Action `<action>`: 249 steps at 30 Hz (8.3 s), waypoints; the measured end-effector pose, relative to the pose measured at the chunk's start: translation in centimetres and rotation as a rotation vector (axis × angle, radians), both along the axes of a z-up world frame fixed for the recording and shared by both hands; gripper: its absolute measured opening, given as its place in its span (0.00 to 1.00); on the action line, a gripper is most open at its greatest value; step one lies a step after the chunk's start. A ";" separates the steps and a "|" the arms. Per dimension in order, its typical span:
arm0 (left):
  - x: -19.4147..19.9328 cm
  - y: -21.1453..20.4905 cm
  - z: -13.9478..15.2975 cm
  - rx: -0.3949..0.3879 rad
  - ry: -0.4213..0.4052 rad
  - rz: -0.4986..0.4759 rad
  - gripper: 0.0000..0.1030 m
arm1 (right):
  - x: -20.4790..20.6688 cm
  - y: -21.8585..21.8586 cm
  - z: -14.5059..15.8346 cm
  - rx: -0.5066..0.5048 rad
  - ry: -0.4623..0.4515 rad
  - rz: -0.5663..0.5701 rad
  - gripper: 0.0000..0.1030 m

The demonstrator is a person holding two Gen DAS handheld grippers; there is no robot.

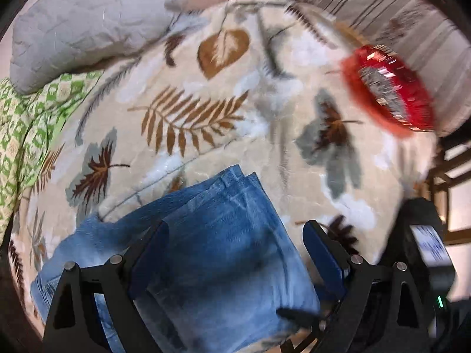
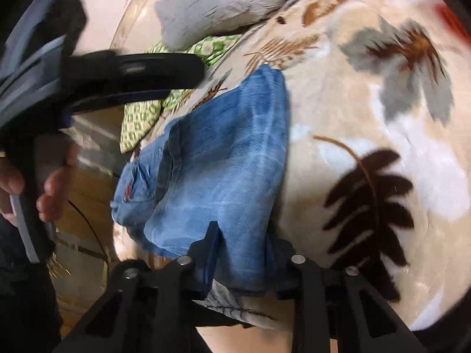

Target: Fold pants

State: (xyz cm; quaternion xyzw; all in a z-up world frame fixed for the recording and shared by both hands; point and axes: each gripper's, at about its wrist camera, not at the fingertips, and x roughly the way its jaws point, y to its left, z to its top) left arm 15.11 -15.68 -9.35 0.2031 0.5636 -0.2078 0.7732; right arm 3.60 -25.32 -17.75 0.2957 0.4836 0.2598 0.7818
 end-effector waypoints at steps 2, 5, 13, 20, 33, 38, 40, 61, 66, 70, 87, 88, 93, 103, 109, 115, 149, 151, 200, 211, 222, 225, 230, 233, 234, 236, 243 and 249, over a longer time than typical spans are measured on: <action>0.5 -0.9 -1.5 0.048 0.012 0.044 0.90 | -0.3 -0.2 -0.4 0.029 0.004 -0.024 0.29; 1.3 -2.1 -3.8 0.148 0.016 0.060 0.90 | -0.4 -0.4 -0.6 0.043 0.006 -0.037 0.29; 3.0 0.1 -5.9 0.047 0.082 0.118 0.54 | -0.8 -0.8 -0.7 0.038 0.001 -0.045 0.29; 2.8 3.0 -3.3 -0.123 0.140 0.119 0.22 | -1.3 0.4 0.6 0.000 -0.050 -0.020 0.23; 4.9 -4.3 -1.0 -0.255 0.162 0.066 0.16 | -1.6 -6.2 4.7 -0.033 -0.126 -0.118 0.19; 5.4 -4.4 -3.7 -0.183 0.196 0.095 0.26 | -1.4 -7.7 1.7 -0.020 -0.027 -0.103 0.19; 5.3 -3.3 -3.1 -0.217 0.197 0.115 0.38 | -1.3 -7.2 1.3 -0.040 -0.013 -0.090 0.22; -4.6 13.1 1.7 -0.119 0.018 0.122 0.78 | -0.9 -5.0 6.5 -0.156 -0.137 -0.070 0.72; -3.8 12.7 0.1 -0.238 0.094 0.186 0.78 | -1.8 -0.7 7.6 -0.285 -0.228 0.082 0.72; -0.6 10.2 -1.5 -0.308 0.130 0.270 0.78 | -3.0 1.6 7.2 -0.414 -0.273 0.191 0.72; 2.3 7.6 -5.7 -0.278 0.185 0.195 0.12 | -2.2 1.1 4.1 -0.567 -0.232 0.217 0.52; 2.4 8.0 -6.2 -0.283 0.196 0.197 0.13 | -2.3 1.1 4.1 -0.564 -0.232 0.227 0.52; 2.6 7.0 -6.1 -0.267 0.168 0.180 0.20 | -2.4 2.4 3.8 -0.635 -0.253 0.247 0.54; -1.3 17.8 4.9 -0.116 -0.095 0.272 0.85 | -3.0 2.8 9.6 -0.516 -0.347 0.251 0.71; -6.4 30.6 9.3 -0.016 -0.151 0.449 0.93 | -1.0 8.4 12.7 -0.464 -0.444 0.375 0.79; -10.4 38.1 5.8 -0.092 -0.094 0.655 0.93 | 1.3 15.9 13.5 -0.417 -0.453 0.490 0.79; 7.3 37.0 -5.1 -0.461 0.270 0.325 0.11 | -1.4 37.7 4.0 -0.819 -0.606 0.784 0.42; 7.1 37.3 -4.7 -0.468 0.264 0.331 0.11 | -1.1 37.3 4.4 -0.808 -0.603 0.775 0.39; -10.0 12.5 6.4 -0.114 -0.162 -0.214 0.90 | -3.9 -5.3 10.4 -0.187 -0.150 -0.028 0.67; -14.2 8.3 -0.5 0.031 -0.310 -0.394 0.51 | -2.2 -3.1 9.3 -0.295 -0.158 0.155 0.31; -12.4 11.0 -2.2 -0.121 -0.101 -0.243 0.13 | -2.9 -1.0 9.2 -0.488 -0.165 0.194 0.21; -12.3 10.9 -3.9 -0.100 -0.089 -0.226 0.13 | -2.5 0.0 6.1 -0.557 -0.097 0.212 0.21; -11.9 11.4 -2.3 -0.136 -0.054 -0.204 0.26 | -2.9 -0.3 6.7 -0.563 -0.107 0.197 0.40; -11.7 13.2 0.8 -0.175 -0.097 -0.156 0.81 | -3.9 -1.8 8.6 -0.567 -0.123 0.153 0.71; -11.7 13.9 2.0 -0.212 -0.128 -0.136 0.85 | -4.1 -2.4 9.4 -0.552 -0.142 0.142 0.71; -10.2 15.4 4.5 -0.321 -0.141 -0.074 0.87 | -3.8 -4.4 11.0 -0.507 -0.159 0.097 0.71; -1.0 14.7 3.5 -0.482 0.004 0.167 0.88 | 3.9 -9.1 9.8 -0.198 -0.020 -0.044 0.71; 5.1 11.4 -1.5 -0.438 0.142 0.265 0.88 | 8.4 -8.0 6.0 -0.099 0.075 -0.048 0.67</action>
